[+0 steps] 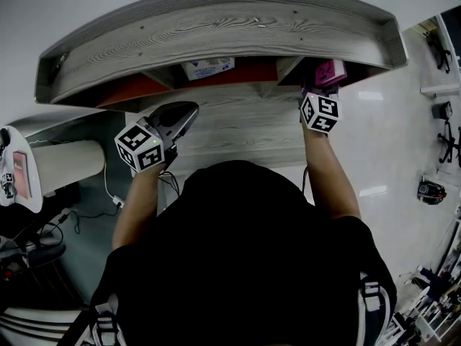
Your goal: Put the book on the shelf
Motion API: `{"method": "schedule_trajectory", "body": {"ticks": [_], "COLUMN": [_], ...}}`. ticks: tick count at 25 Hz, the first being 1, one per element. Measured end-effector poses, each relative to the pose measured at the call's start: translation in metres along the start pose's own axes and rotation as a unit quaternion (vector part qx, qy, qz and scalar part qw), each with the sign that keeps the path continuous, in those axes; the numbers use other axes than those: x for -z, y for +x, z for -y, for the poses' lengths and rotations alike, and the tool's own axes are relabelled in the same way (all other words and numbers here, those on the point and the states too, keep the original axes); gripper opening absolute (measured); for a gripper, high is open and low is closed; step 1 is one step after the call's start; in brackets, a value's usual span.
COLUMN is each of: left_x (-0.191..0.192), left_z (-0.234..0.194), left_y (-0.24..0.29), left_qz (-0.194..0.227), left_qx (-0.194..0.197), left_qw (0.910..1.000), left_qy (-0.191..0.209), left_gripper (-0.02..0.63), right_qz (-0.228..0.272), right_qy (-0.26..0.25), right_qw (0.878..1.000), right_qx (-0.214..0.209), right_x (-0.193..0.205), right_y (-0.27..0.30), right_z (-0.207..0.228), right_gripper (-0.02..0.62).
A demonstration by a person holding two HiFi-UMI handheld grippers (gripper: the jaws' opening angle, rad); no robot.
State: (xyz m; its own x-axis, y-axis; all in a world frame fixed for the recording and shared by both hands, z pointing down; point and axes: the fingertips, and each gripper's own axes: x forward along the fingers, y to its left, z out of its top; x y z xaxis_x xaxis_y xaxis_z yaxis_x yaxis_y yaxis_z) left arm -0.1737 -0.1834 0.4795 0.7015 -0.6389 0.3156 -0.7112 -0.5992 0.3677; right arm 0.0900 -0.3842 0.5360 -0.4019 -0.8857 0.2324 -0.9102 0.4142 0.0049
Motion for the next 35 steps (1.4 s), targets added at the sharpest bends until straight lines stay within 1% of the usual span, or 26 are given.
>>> {"method": "schedule_trajectory", "body": {"ticks": [5,16,35], "left_x": [0.001,0.001,0.004], "left_z": [0.001,0.004,0.012], "left_y": [0.002,0.001,0.005], "left_qz": [-0.001,0.000,-0.006], "left_qx": [0.002,0.001,0.010], "left_qw": [1.0000,1.0000,0.9999], "left_qy": [-0.001,0.000,-0.001], "left_gripper": [0.019,0.018,0.020], "right_qz": [0.000,0.003,-0.008], "right_qy": [-0.007,-0.006,-0.009], "right_qw": [1.000,1.000,1.000], "right_qx": [0.002,-0.007,-0.004], "right_x": [-0.001,0.000,0.014], "right_y": [-0.001,-0.005,-0.025], "right_z": [0.000,-0.003,-0.001], "right_gripper": [0.196,0.213,0.216]}}
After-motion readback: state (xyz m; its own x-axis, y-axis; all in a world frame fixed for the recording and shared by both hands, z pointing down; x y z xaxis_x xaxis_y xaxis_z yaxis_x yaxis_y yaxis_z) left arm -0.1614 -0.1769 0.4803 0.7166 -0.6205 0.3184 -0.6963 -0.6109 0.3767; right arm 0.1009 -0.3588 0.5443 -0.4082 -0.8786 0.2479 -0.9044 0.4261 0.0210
